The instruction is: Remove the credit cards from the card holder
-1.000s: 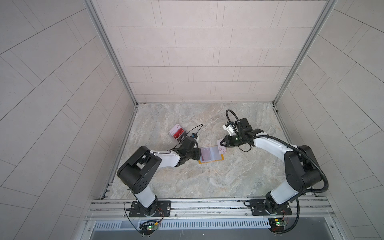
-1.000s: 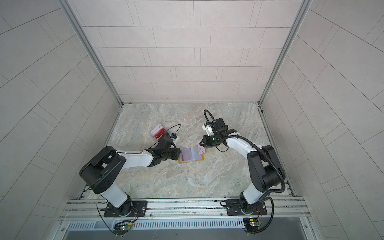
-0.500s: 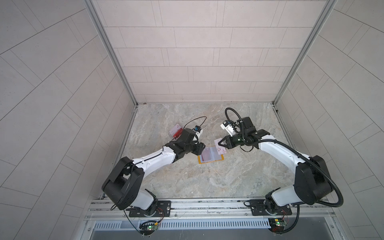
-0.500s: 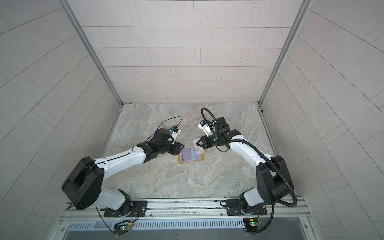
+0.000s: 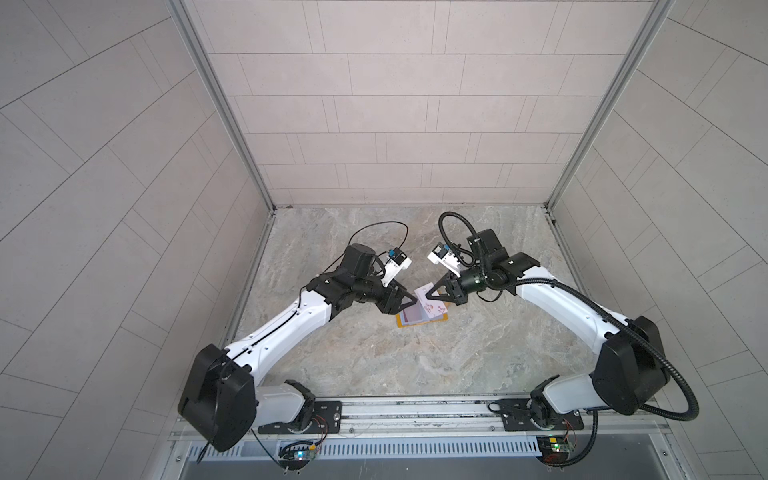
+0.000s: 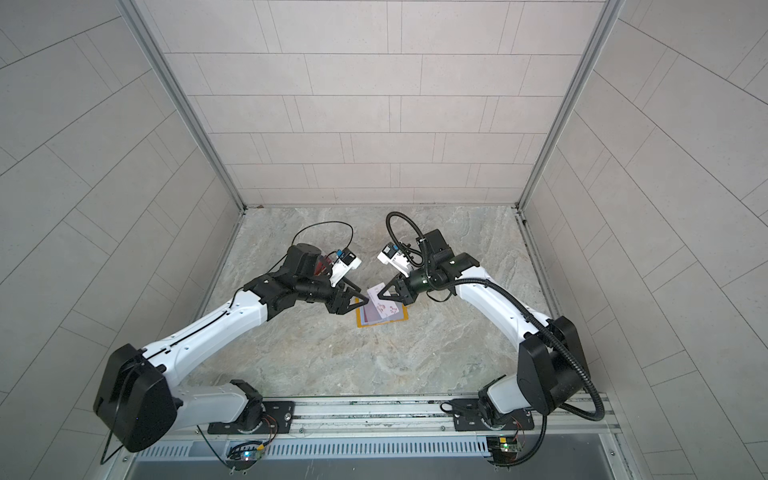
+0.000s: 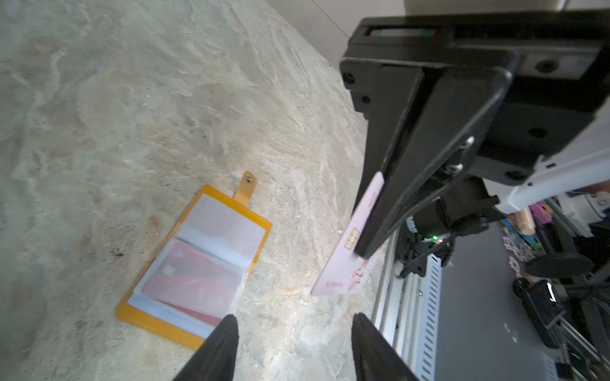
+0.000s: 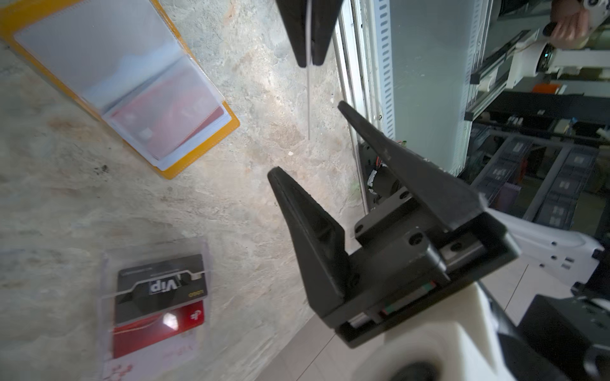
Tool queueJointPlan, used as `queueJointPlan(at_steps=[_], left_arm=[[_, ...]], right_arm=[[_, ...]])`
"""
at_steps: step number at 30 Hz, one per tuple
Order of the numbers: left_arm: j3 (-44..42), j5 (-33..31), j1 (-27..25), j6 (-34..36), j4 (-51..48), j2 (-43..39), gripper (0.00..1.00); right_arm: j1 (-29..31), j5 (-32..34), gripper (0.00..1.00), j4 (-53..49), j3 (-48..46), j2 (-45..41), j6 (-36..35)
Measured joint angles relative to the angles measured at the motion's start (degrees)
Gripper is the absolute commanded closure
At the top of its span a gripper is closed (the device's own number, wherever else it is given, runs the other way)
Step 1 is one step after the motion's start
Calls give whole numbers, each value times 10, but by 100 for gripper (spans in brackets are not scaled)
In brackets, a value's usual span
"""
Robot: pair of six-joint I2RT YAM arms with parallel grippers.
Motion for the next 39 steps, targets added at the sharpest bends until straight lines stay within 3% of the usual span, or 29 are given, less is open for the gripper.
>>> queueJointPlan(at_steps=[15,25,34,39], left_arm=[[36,111,6,32,-34,7,72],[37,129,6,34,-45,12,72],[37,149,-1,37,-44,15,89],[37,154,-1,38,-44,15,92]], right_arm=[[36,-37,100,-75,4,13,-87],[40,-37,100,-89,29,15,-101],[49,-37,100,-102,49,34,-111],[50,-38,100,-106,50,35,-115]])
